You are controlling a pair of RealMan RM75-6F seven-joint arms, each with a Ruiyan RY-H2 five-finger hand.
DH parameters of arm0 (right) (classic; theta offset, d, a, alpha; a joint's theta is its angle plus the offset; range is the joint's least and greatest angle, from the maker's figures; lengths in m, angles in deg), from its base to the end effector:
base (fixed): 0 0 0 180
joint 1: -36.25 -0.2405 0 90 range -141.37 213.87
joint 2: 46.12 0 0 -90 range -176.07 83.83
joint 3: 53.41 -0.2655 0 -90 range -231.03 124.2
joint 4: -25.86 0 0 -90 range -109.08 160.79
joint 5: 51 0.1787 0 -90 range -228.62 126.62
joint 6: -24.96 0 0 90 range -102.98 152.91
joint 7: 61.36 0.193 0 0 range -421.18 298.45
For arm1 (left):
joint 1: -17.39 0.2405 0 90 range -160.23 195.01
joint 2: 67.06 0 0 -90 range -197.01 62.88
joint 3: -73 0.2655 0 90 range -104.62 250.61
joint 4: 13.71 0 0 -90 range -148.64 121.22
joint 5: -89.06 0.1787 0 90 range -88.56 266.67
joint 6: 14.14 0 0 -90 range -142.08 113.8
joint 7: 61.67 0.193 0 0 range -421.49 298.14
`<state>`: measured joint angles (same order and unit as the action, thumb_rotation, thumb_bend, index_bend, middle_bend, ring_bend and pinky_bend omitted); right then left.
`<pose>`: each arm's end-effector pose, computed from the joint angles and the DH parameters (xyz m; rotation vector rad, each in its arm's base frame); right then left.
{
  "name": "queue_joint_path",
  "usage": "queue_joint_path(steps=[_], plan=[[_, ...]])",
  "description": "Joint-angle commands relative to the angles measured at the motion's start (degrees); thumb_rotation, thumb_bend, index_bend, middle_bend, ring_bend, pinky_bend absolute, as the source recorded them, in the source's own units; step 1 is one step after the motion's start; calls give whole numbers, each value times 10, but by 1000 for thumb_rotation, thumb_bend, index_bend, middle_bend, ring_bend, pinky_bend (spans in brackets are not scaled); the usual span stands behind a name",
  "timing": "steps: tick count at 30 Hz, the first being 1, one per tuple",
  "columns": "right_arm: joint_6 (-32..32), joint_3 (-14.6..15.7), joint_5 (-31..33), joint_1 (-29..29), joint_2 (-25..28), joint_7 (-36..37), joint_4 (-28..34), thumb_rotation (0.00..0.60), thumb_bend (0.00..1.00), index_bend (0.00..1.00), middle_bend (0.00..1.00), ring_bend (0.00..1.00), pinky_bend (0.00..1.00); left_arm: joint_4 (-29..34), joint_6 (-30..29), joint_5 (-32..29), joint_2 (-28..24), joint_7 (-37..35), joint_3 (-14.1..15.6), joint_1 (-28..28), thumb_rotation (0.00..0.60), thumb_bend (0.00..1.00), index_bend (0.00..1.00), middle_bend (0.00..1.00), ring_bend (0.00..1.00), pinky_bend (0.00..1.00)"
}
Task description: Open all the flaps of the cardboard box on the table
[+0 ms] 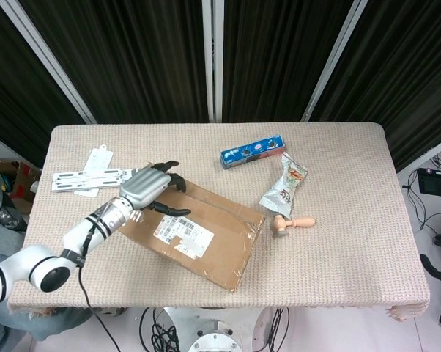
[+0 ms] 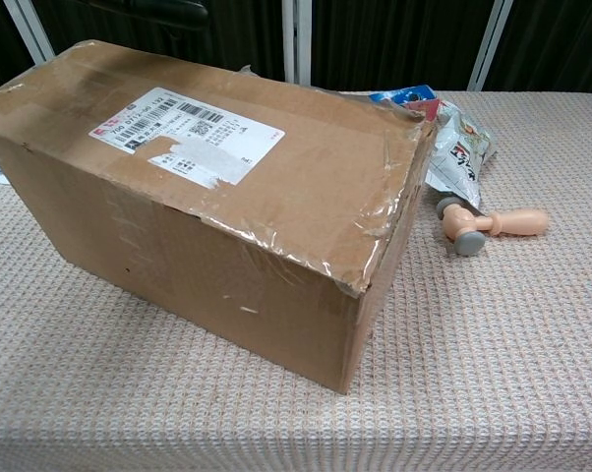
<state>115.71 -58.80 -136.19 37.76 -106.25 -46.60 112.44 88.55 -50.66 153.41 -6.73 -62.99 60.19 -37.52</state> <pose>-0.3364 -0.1991 0.2507 1.2038 -0.9101 0.9856 -0.0647 0.3976 0.0955 -2.1085 -1.0623 -0.9654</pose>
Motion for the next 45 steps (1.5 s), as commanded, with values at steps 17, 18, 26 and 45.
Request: queue_joint_path(steps=[17, 18, 26, 45], plan=[[2, -7, -1, -6, -2, -3, 7, 600, 154, 0, 0, 0, 0, 61, -15, 2, -83, -23, -13, 16, 12, 11, 516, 651, 159, 148], [3, -8, -2, -7, -2, -3, 8, 600, 154, 0, 0, 0, 0, 67, -15, 2, -90, -25, -13, 18, 9, 11, 520, 661, 167, 148], [3, -9, -6, -10, 0, -5, 13, 600, 155, 0, 0, 0, 0, 123, -38, 28, -166, -48, -18, 54, 1, 11, 520, 686, 170, 148], [-6, -2, -20, -20, -4, -27, 29, 600, 154, 0, 0, 0, 0, 184, -198, 235, -320, -182, 73, 275, 0, 10, 518, 823, 263, 146]])
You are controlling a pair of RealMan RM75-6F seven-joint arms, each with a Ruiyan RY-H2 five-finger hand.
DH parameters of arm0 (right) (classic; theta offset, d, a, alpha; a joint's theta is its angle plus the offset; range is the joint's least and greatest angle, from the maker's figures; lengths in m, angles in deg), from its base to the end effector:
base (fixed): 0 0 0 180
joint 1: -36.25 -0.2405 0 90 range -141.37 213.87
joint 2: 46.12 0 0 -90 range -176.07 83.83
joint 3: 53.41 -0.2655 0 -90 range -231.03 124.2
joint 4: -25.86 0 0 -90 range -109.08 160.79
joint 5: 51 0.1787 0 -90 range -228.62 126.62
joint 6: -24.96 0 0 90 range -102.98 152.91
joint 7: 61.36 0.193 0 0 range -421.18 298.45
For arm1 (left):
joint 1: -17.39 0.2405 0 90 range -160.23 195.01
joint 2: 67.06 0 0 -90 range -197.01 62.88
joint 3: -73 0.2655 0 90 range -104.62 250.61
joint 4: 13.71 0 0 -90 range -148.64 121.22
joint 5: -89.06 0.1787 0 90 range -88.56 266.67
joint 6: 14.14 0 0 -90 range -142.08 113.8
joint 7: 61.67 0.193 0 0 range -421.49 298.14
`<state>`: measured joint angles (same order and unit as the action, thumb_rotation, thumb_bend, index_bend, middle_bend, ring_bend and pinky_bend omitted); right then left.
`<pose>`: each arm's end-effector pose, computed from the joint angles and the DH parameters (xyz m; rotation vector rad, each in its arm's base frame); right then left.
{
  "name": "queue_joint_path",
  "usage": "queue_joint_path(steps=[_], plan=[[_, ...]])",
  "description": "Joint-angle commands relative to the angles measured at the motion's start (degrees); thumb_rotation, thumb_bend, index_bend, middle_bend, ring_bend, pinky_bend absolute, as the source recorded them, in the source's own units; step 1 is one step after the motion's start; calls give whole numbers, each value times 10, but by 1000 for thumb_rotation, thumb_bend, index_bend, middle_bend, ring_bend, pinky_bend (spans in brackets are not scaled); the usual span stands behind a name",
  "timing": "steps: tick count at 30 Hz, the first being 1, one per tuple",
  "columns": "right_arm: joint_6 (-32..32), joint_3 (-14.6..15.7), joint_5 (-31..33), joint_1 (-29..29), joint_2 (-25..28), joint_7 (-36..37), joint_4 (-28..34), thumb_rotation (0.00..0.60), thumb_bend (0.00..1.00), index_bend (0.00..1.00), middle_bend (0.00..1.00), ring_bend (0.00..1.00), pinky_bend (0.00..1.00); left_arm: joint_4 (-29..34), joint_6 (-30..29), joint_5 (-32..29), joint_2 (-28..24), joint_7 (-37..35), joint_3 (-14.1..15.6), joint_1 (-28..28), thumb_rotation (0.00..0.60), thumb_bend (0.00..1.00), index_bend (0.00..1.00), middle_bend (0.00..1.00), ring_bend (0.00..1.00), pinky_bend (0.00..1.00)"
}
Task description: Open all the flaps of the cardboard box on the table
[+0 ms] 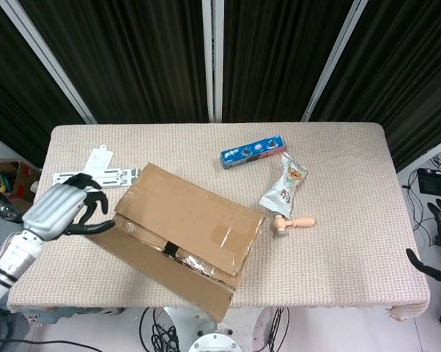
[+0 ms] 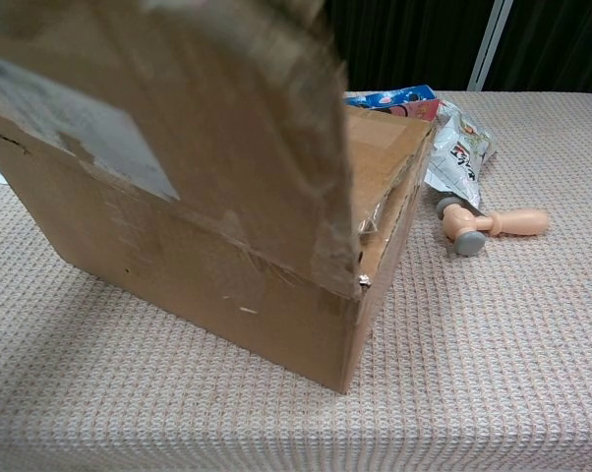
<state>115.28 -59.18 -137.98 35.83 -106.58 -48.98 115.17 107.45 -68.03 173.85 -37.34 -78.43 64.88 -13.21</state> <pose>-0.3177 -0.2119 0.2407 1.2488 -0.8983 1.0319 -0.1313 0.2985 0.2346 -1.8616 -1.0745 -0.9673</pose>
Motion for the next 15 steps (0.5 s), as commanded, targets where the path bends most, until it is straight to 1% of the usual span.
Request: queue_joint_path(steps=[1, 3, 4, 5, 7, 8, 10, 11, 12, 13, 14, 15], plan=[[-2, 2, -3, -2, -2, -5, 3, 600, 154, 0, 0, 0, 0, -10, -33, 37, -13, -36, 31, 41, 0, 9, 518, 822, 265, 145], [-2, 3, -9, -4, -2, -12, 8, 600, 154, 0, 0, 0, 0, -27, -62, 48, -6, -57, 38, 61, 0, 9, 517, 794, 270, 146], [-1, 3, -14, -6, -1, -18, 12, 600, 154, 0, 0, 0, 0, -38, -81, 51, 0, -69, 40, 71, 0, 9, 517, 750, 272, 146], [1, 3, -19, -7, 0, -23, 16, 600, 154, 0, 0, 0, 0, -46, -94, 53, 4, -79, 41, 78, 0, 8, 513, 693, 272, 146], [5, 2, -29, -11, 4, -36, 29, 600, 154, 0, 0, 0, 0, -64, -116, 57, 11, -92, 44, 91, 0, 5, 472, 500, 247, 147], [6, 1, -37, -15, 9, -47, 40, 600, 154, 0, 0, 0, 0, -77, -127, 58, 15, -93, 47, 99, 0, 4, 436, 417, 226, 148], [7, -2, -50, -22, 18, -66, 60, 600, 154, 0, 0, 0, 0, -92, -145, 58, 23, -85, 51, 113, 0, 6, 316, 269, 172, 148], [7, -4, -60, -28, 25, -79, 77, 600, 155, 0, 0, 0, 0, -101, -157, 60, 31, -76, 56, 123, 3, 8, 270, 235, 158, 149], [5, -6, -68, -33, 32, -89, 91, 600, 155, 0, 0, 0, 0, -108, -168, 63, 38, -69, 59, 131, 27, 11, 192, 193, 138, 149], [1, -9, -76, -40, 39, -99, 107, 600, 155, 0, 0, 0, 0, -115, -180, 65, 47, -61, 63, 140, 56, 14, 138, 171, 125, 149], [-7, -11, -87, -50, 49, -111, 130, 600, 155, 0, 0, 0, 0, -126, -198, 70, 60, -51, 67, 152, 80, 15, 111, 162, 120, 149], [-15, -14, -94, -58, 57, -120, 149, 600, 155, 0, 0, 0, 0, -133, -211, 74, 70, -44, 71, 161, 117, 17, 82, 158, 117, 149]])
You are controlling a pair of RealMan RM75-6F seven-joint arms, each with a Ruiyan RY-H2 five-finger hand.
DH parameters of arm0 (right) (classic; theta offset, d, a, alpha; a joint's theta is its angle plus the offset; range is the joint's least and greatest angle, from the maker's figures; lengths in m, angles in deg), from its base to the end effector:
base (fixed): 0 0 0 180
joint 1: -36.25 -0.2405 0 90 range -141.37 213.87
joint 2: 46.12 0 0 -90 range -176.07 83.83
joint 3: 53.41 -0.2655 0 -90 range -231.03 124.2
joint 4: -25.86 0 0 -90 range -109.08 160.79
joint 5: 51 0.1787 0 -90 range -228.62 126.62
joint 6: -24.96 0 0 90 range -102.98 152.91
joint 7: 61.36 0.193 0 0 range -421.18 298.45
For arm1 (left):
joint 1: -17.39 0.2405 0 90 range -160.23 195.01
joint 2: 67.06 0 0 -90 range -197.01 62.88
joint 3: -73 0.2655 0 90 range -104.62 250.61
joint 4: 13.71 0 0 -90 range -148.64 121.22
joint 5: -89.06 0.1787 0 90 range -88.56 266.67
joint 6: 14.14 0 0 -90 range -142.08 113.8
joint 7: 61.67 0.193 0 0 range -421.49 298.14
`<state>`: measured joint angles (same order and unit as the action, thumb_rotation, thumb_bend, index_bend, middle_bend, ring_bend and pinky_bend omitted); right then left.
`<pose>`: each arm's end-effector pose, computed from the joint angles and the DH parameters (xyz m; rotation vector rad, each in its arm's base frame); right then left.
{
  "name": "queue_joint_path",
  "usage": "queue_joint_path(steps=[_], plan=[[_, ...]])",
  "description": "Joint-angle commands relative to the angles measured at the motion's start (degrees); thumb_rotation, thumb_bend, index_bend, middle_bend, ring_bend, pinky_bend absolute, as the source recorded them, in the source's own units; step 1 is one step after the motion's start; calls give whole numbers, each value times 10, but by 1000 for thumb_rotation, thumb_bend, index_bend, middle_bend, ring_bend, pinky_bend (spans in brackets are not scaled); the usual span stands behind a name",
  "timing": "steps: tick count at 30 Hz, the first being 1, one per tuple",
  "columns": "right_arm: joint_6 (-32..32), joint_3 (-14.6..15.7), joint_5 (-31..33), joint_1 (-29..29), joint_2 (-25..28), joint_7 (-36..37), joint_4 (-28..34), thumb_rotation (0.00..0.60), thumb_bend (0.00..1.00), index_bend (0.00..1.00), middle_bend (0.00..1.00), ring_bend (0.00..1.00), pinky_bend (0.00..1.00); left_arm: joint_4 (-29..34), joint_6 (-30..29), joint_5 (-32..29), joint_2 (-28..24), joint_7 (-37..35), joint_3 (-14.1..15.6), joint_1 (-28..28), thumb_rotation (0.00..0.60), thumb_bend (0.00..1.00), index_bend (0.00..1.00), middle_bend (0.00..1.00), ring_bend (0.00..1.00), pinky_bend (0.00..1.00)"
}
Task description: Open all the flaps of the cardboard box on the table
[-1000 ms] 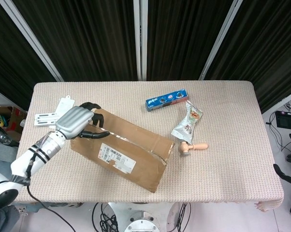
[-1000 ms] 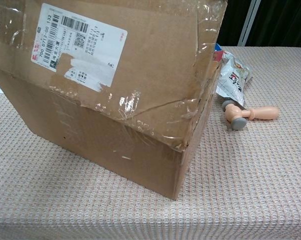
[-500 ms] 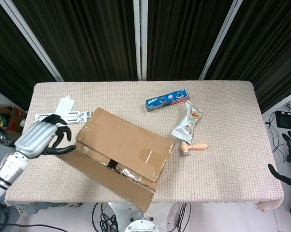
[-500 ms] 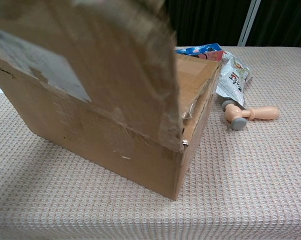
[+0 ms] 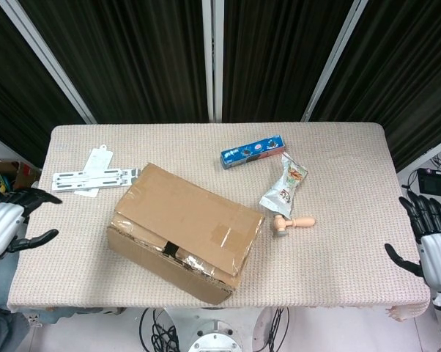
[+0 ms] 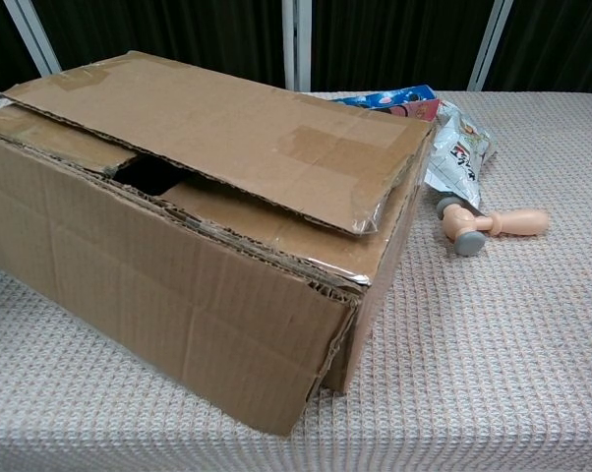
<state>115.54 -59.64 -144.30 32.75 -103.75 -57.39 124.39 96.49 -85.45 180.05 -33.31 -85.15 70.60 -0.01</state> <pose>-0.2604 -0.2266 0.2350 1.3874 -0.7948 1.1086 -0.2097 0.2670 0.2693 -1.6251 -1.0775 -1.0243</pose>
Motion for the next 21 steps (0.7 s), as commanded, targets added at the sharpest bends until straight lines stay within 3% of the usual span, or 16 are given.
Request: queue_joint_path(steps=[1, 6, 11, 16, 21], plan=[[-27, -12, -38, -36, 37, -45, 75, 600, 155, 0, 0, 0, 0, -31, -49, 15, 41, 28, 17, 38, 141, 19, 66, 157, 116, 150], [-102, -34, -65, -98, 68, -120, 178, 600, 145, 0, 0, 0, 0, -71, -98, 25, 91, 29, 33, 76, 180, 26, 40, 135, 106, 150], [-184, -46, -59, -156, 39, -201, 236, 600, 80, 0, 0, 0, 0, -100, -123, 30, 117, 21, 41, 96, 184, 28, 40, 135, 104, 150], [-251, -28, -41, -194, -36, -264, 234, 600, 67, 0, 0, 0, 0, -126, -140, 30, 139, 24, 41, 106, 183, 30, 40, 135, 99, 150], [-276, -21, -24, -215, -101, -306, 208, 600, 68, 0, 0, 0, 0, -151, -156, 35, 161, 29, 39, 113, 181, 33, 40, 134, 99, 150]])
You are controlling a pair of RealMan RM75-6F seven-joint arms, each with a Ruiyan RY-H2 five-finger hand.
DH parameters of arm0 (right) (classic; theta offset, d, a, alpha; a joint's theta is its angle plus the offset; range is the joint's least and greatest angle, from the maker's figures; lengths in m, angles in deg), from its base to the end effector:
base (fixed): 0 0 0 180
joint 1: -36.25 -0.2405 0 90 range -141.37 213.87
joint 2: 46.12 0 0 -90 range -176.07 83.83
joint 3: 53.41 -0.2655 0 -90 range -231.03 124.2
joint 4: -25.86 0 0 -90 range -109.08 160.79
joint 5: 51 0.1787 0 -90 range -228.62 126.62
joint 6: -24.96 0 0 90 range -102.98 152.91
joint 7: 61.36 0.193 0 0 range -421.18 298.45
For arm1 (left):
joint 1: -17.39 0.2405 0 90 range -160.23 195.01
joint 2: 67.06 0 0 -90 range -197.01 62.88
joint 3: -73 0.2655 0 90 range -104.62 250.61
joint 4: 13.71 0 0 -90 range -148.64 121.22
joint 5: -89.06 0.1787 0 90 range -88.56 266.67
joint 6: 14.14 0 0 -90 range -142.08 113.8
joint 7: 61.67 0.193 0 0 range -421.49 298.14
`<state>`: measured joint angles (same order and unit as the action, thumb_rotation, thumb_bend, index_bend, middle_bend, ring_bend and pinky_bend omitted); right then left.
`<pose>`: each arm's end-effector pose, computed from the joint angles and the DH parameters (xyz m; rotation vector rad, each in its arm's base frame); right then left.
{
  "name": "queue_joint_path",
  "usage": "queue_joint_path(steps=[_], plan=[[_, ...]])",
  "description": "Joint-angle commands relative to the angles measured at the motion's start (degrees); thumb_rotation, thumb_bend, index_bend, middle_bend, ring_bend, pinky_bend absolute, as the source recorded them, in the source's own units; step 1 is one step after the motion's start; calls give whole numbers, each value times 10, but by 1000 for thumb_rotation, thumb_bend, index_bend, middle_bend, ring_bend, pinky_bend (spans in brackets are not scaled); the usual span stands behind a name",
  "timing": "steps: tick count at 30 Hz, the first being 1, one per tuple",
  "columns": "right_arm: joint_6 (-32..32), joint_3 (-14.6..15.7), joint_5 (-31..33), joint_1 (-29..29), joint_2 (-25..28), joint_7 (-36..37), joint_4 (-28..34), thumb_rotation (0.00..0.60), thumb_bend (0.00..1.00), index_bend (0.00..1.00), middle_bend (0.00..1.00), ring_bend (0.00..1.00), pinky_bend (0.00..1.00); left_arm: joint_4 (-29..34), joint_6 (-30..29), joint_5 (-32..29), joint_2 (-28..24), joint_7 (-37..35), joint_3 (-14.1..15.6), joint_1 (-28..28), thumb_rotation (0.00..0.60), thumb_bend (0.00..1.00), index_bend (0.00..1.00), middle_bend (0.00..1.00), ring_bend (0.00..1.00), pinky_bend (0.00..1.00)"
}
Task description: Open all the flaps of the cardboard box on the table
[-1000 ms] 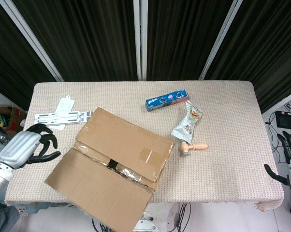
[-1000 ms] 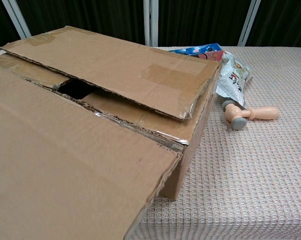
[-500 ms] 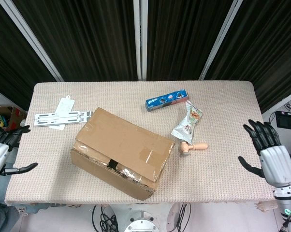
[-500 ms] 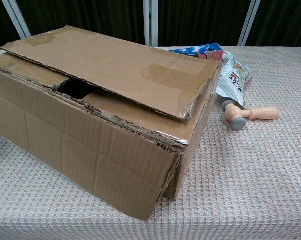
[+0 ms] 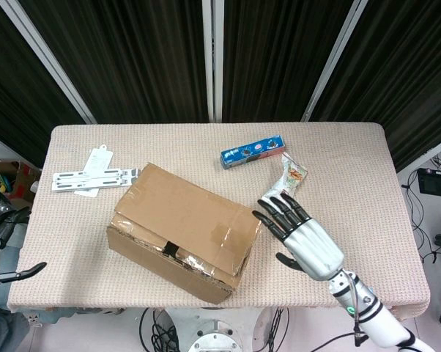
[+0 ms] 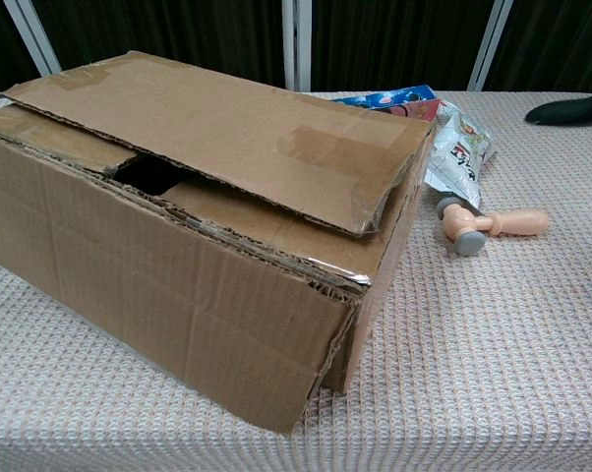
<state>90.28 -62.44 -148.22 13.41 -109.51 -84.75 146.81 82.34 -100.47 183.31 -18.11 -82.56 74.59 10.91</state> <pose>-0.0885 -0.2597 0.1293 1.9649 -0.6045 1.2276 -0.2786 0.2196 0.2462 -1.4888 -1.0237 -1.0622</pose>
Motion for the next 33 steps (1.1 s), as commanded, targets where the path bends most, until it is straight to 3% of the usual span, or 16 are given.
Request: queue_joint_path(steps=[1, 33], plan=[[-25, 8, 17, -24, -53, -36, -20, 600, 68, 0, 0, 0, 0, -14, -6, 2, 12, 3, 0, 4, 181, 33, 40, 134, 99, 150], [-44, 19, 60, -85, -174, -102, -71, 600, 96, 0, 0, 0, 0, -70, -16, -7, 42, -18, 1, 15, 181, 44, 40, 134, 99, 150]])
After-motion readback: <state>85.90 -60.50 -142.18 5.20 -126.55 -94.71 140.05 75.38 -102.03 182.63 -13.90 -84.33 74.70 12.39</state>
